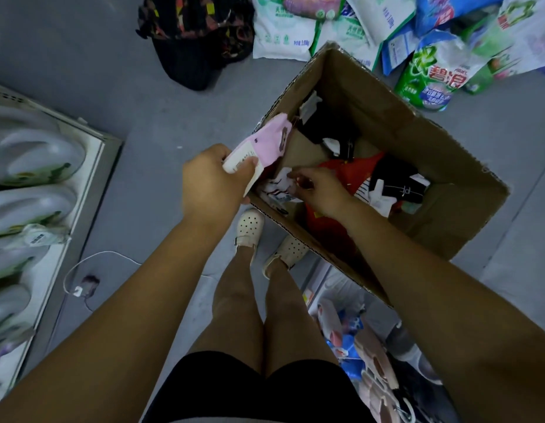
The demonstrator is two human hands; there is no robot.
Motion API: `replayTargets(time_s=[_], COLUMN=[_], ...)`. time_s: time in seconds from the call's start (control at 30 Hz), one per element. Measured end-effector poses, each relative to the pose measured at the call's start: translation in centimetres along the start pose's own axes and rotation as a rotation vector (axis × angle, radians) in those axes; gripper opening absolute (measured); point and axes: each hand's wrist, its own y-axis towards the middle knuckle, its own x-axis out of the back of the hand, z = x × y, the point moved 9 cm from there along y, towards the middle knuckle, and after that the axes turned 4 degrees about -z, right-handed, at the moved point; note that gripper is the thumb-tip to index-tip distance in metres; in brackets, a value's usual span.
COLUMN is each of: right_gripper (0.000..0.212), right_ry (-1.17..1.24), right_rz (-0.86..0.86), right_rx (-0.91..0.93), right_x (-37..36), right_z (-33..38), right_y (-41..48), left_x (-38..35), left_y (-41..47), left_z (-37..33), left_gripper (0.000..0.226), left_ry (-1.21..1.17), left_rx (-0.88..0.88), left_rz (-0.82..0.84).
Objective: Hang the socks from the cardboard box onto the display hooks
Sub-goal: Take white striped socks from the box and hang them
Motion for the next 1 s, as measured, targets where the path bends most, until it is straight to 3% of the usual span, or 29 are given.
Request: replayTargets(time_s=[0.17, 0.27, 0.37, 0.63, 0.87, 1.0], right_gripper=[0.06, 0.057, 0.057, 0.031, 0.028, 0.025], right_ry=[-0.271, -0.525, -0.604, 0.077, 0.431, 0.578], right_rz=[0.103, 0.163, 0.154, 0.006, -0.154, -0.334], right_rx=[0.078, 0.067, 0.022, -0.148, -0.139, -0.109], right_x=[-2.4, -3.0, -2.4, 3.1, 9.2, 12.3], right_z=[-0.2, -1.0, -1.8, -0.5, 4.1, 7.2], right_y=[2.4, 2.9, 2.3, -4.1, -13.5, -20.2], left_x=[-0.2, -0.3, -0.4, -0.1, 0.5, 0.8], left_y=[-0.1, -0.2, -0.2, -1.1, -5.0, -7.3], left_z=[0.0, 0.0, -0.1, -1.2, -3.9, -5.7], left_gripper=[0.03, 0.027, 0.024, 0.026, 0.023, 0.021], left_ry=[0.051, 0.063, 0.074, 0.066, -0.273, -0.433], left_rx=[-0.036, -0.028, -0.021, -0.018, 0.17, 0.244], left_rz=[-0.067, -0.059, -0.05, 0.057, 0.219, 0.318])
